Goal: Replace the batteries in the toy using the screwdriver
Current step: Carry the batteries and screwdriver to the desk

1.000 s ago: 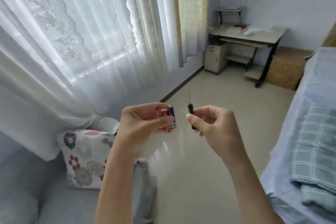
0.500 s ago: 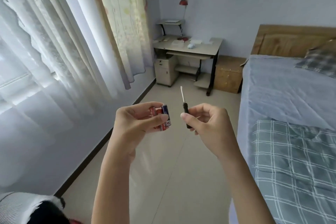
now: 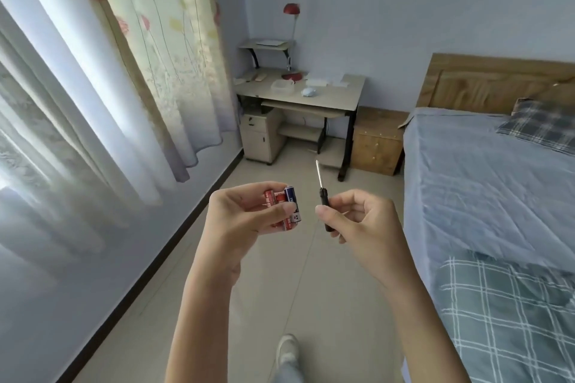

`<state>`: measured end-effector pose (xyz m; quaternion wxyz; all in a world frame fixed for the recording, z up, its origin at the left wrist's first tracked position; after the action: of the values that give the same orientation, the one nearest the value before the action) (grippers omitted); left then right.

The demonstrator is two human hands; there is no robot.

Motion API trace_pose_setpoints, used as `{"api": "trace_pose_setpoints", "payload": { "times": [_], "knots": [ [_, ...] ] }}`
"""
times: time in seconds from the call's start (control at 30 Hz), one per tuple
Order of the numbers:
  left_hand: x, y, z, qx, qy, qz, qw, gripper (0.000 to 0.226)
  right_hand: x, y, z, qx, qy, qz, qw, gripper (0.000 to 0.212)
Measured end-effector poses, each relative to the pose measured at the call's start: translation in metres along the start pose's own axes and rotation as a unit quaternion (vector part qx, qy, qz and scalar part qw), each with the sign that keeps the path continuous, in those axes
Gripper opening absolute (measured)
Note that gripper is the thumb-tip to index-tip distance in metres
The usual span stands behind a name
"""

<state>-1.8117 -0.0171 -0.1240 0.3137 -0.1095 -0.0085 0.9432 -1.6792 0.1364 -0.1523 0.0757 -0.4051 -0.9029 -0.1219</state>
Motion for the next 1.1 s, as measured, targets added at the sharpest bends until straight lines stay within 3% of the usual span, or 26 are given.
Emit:
{"api": "trace_pose_setpoints", "payload": {
  "times": [0.23, 0.5, 0.77, 1.1],
  "knots": [
    [0.192, 0.001, 0.069, -0.007, -0.04, -0.019, 0.999, 0.026, 0.195, -0.036, 0.008, -0.01, 0.033, 0.042, 0.999, 0.011],
    [0.317, -0.01, 0.087, -0.001, -0.022, -0.039, 0.999, 0.026, 0.294, -0.053, 0.045, 0.0, -0.01, 0.065, 0.998, 0.013],
    [0.472, -0.048, 0.091, 0.012, -0.002, -0.039, 0.999, 0.026, 0.446, -0.047, 0.107, 0.016, -0.024, 0.087, 0.996, 0.014],
    [0.677, -0.12, 0.154, -0.025, -0.028, -0.049, 0.998, 0.032, 0.677, -0.008, 0.145, 0.036, 0.001, 0.095, 0.995, 0.014]
  ]
}}
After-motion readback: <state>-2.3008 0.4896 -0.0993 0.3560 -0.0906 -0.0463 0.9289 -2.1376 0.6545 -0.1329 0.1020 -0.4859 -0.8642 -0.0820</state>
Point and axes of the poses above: each hand's wrist, its own x-axis towards the middle knuckle, its own y-axis out of the back of the hand, z = x × y, the point moved 2 cm from there along x, towards the middle knuckle, and after that the axes turned 9 degrees about y, right-handed, at the moved point
